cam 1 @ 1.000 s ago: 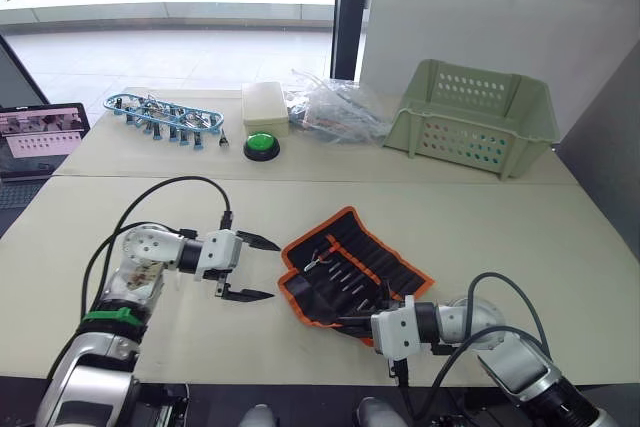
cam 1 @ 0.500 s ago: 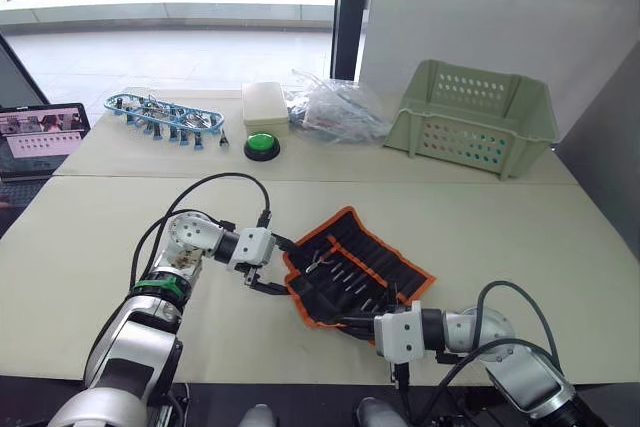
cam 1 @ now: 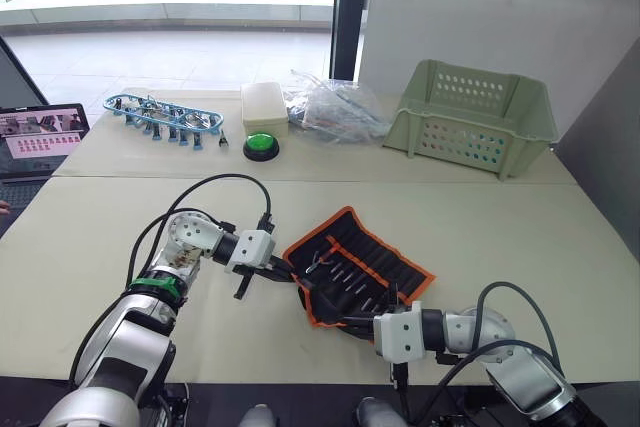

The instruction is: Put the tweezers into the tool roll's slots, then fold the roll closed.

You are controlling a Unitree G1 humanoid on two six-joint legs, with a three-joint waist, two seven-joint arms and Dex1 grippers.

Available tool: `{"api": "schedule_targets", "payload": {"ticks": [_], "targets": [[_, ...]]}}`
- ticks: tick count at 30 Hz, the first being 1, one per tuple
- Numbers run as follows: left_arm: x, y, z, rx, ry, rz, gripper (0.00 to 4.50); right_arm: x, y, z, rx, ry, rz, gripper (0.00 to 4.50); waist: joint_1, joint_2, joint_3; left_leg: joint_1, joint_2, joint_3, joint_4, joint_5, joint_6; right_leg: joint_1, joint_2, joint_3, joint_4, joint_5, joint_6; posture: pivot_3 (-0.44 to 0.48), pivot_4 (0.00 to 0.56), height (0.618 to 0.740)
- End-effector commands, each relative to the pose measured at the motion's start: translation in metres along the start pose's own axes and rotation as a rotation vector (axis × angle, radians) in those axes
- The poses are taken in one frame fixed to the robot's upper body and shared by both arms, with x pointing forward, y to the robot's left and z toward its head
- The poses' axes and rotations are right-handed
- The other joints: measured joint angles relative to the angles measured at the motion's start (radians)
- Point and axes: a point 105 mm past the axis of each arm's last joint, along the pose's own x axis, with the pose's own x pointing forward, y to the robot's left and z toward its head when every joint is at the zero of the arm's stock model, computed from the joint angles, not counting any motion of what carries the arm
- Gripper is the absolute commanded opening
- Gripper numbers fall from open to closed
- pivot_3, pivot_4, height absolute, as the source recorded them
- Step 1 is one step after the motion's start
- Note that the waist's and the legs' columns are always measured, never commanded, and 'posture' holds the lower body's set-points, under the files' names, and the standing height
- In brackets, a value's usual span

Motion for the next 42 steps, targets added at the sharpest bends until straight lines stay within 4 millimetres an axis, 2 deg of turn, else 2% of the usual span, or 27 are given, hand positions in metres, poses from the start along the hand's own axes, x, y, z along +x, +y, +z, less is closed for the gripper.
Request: {"api": "schedule_targets", "payload": {"ticks": [1,5,11,19,23,29,35,39,42], "targets": [[-0.007,-0.002,0.005,0.019,-0.014,0.016,0.03,-0.001,-0.007,0.003,-0.025,0.008,-0.04,0.0,-0.001,0.0,0.0,0.0,0.0,0.0,0.0,0.0,0.0,0.0,0.0,0.0,0.0,0.0,0.0,0.0,0.15,0.713],[-0.017,-0.005,0.006,0.006,-0.027,0.074,0.03,-0.001,-0.011,-0.002,-0.009,0.034,-0.062,0.0,-0.001,0.0,0.0,0.0,0.0,0.0,0.0,0.0,0.0,0.0,0.0,0.0,0.001,0.0,0.0,0.0,0.15,0.713],[-0.045,-0.034,0.007,-0.057,-0.001,0.204,0.03,-0.001,-0.019,-0.004,-0.057,0.042,-0.054,0.0,-0.018,0.001,0.0,0.002,0.001,0.0,0.0,0.0,0.001,-0.001,0.001,0.001,0.003,0.0,0.0,0.0,0.15,0.713],[-0.059,-0.067,0.019,-0.187,0.038,0.395,0.03,0.009,-0.038,0.001,-0.173,0.003,-0.037,0.0,-0.016,0.002,0.001,0.003,0.001,0.0,0.0,0.0,0.001,0.0,0.0,0.001,0.005,0.0,0.0,0.0,0.15,0.713],[-0.064,-0.078,0.014,-0.273,0.088,0.486,0.03,0.017,-0.044,0.005,-0.152,-0.034,-0.038,0.0,-0.015,0.002,0.001,0.003,0.001,0.0,0.0,0.0,0.001,0.0,0.0,0.0,0.005,0.0,0.0,0.0,0.15,0.713],[-0.061,-0.056,0.015,-0.345,0.077,0.592,0.03,0.024,-0.046,0.001,-0.016,-0.031,-0.045,0.0,0.0,0.002,0.002,0.003,0.001,0.0,0.0,0.0,0.001,0.0,0.0,0.0,0.006,0.0,0.0,0.0,0.15,0.713],[-0.054,-0.057,0.005,-0.429,0.066,0.572,0.03,0.024,-0.061,-0.017,-0.001,0.062,-0.127,0.0,-0.002,0.002,0.002,0.003,0.001,0.0,0.0,0.0,0.0,-0.001,0.0,0.0,0.006,0.0,0.0,0.0,0.15,0.713],[-0.051,-0.054,0.003,-0.441,0.028,0.546,0.03,0.021,-0.078,-0.029,-0.053,0.128,-0.163,0.0,-0.001,0.002,0.002,0.003,0.001,0.001,0.0,0.0,0.0,-0.001,0.0,0.0,0.006,0.0,0.0,0.0,0.15,0.713],[-0.053,-0.051,-0.005,-0.44,0.065,0.561,0.03,0.02,-0.082,-0.029,-0.061,0.125,-0.159,0.0,-0.001,0.002,0.002,0.003,0.001,0.001,0.0,0.0,0.0,-0.001,0.0,0.0,0.006,0.0,0.0,0.0,0.15,0.713]]}}
